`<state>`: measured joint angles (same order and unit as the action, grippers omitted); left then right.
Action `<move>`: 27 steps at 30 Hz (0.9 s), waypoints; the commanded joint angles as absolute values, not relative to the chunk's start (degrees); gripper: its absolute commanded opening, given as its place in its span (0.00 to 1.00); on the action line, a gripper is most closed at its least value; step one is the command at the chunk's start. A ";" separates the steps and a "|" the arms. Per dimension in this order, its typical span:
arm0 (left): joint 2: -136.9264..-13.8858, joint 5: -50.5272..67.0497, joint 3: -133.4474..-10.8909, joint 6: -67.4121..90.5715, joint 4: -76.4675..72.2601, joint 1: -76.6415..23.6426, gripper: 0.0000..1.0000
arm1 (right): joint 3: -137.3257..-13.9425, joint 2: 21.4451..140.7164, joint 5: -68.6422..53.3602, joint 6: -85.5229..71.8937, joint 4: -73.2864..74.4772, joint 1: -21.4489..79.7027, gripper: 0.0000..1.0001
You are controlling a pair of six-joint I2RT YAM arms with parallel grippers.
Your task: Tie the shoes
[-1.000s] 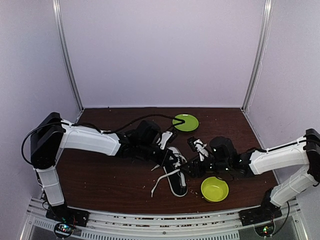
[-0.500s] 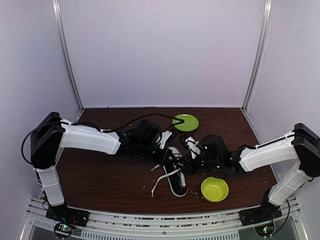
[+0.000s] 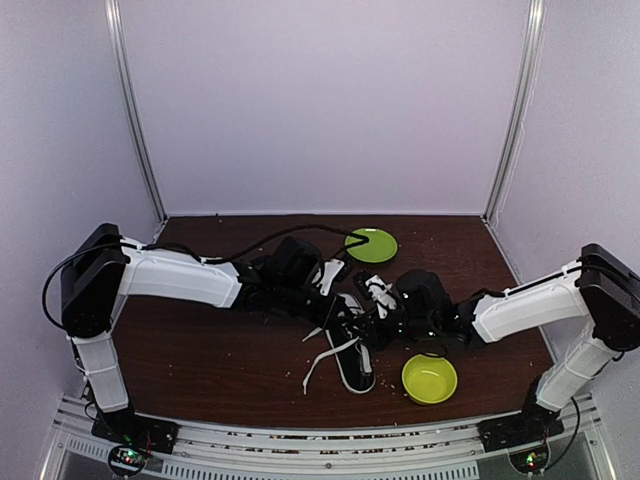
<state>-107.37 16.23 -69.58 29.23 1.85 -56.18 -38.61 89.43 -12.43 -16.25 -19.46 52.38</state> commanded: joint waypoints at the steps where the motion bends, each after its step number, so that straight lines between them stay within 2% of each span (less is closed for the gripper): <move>1: -106.90 16.79 -70.98 28.83 0.61 -56.34 0.00 | -41.06 90.87 -10.61 -16.00 -19.30 52.66 0.15; 5: -106.79 16.85 -71.10 28.74 0.40 -56.34 0.00 | -41.43 91.67 -10.64 -16.20 -19.41 52.72 0.14; 9: -106.74 16.80 -71.02 28.74 0.37 -56.34 0.00 | -41.41 91.70 -9.57 -16.48 -19.71 52.66 0.01; 13: -106.29 15.38 -70.84 27.59 1.65 -56.21 0.00 | -40.51 90.57 -7.42 -17.08 -20.22 52.69 0.00; 14: -106.12 14.27 -70.80 26.98 2.66 -56.05 0.02 | -40.18 90.19 -7.05 -17.18 -20.49 52.67 0.00; 16: -105.56 10.77 -70.14 25.73 4.67 -55.63 0.22 | -39.69 89.57 -6.33 -17.38 -20.36 52.65 0.00; 18: -105.13 6.87 -68.49 24.34 6.29 -54.87 0.35 | -39.22 88.99 -5.79 -17.55 -20.31 52.72 0.00; 20: -105.35 4.48 -67.03 23.01 7.51 -53.75 0.38 | -38.84 88.61 -5.65 -17.66 -20.47 52.68 0.00; 27: -109.14 1.31 -66.13 16.74 9.86 -51.58 0.36 | -38.20 87.85 -5.64 -18.18 -20.94 52.65 0.00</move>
<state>-107.09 4.62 -66.22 21.93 8.64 -52.66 -39.03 89.30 -7.40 -17.39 -19.22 52.64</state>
